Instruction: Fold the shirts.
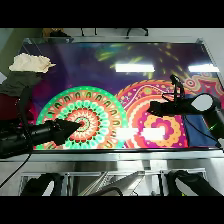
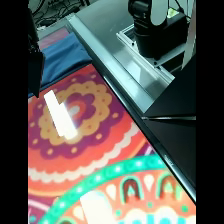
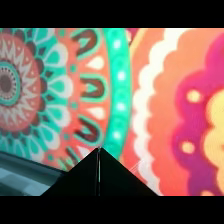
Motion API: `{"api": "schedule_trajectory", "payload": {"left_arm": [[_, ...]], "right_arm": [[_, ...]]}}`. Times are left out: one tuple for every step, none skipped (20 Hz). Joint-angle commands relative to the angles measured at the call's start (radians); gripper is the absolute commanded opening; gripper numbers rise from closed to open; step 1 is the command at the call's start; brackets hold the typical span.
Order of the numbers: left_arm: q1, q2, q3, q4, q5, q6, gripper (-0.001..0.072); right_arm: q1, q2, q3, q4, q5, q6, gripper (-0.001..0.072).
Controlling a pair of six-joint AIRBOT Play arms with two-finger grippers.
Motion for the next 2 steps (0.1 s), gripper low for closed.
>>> {"api": "schedule_trajectory", "payload": {"left_arm": [[-0.002, 0.015, -0.016, -0.005, 0.005, -0.006, 0.0016], [-0.002, 0.015, -0.016, -0.004, 0.005, -0.006, 0.0016]], "right_arm": [[0.007, -0.002, -0.002, -0.004, -0.002, 0.002, 0.0021], [0.007, -0.002, -0.002, -0.004, -0.002, 0.002, 0.0021]]}}
